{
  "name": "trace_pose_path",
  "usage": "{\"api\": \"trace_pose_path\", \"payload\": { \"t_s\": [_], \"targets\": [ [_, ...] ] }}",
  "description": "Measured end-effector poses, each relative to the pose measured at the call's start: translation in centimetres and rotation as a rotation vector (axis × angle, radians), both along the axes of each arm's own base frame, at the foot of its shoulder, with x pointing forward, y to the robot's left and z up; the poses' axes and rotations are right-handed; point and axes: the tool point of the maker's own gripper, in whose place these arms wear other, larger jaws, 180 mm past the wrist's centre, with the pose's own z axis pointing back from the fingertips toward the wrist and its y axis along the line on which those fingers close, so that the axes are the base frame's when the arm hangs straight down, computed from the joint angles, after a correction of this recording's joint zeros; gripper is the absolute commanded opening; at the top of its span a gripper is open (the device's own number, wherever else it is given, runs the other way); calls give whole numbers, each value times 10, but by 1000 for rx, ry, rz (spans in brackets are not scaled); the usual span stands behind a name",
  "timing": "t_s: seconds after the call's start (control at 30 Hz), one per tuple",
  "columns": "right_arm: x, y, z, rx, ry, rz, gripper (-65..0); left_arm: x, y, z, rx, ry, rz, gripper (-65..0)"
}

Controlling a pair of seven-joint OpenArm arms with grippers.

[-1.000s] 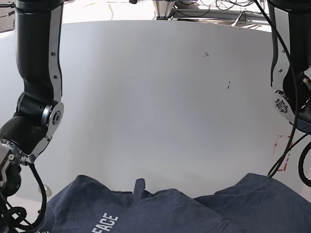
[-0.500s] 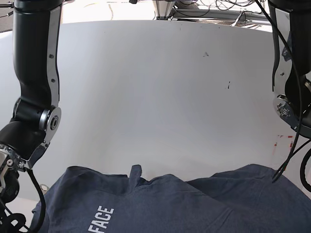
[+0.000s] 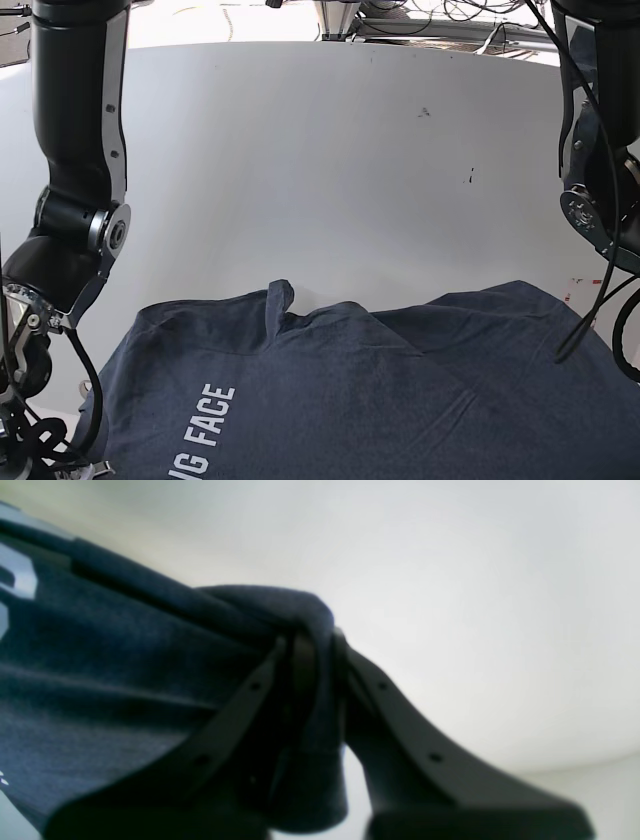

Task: Fold the T-shirt properly
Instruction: 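Lift the shirt high with both grippers, stretching it between them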

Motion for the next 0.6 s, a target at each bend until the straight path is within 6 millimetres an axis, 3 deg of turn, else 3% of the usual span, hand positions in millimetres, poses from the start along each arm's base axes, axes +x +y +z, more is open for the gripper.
{"api": "trace_pose_path", "payload": {
  "t_s": [0.1,0.23,0.47,0.6],
  "targets": [
    [1,0,-11,0,24,0,-615,1,-1,-20,-1,51,-1,-642],
    [2,2,-13,2,23,8,-615,2,-1,-31,-3,82,1,-642],
    [10,2,-10,21,27,17,-615,12,-1,-26,-42,80,-19,-642],
    [17,3,0,43,27,27,-615,13,-1,-6,-44,43,-19,-642]
  ]
}}
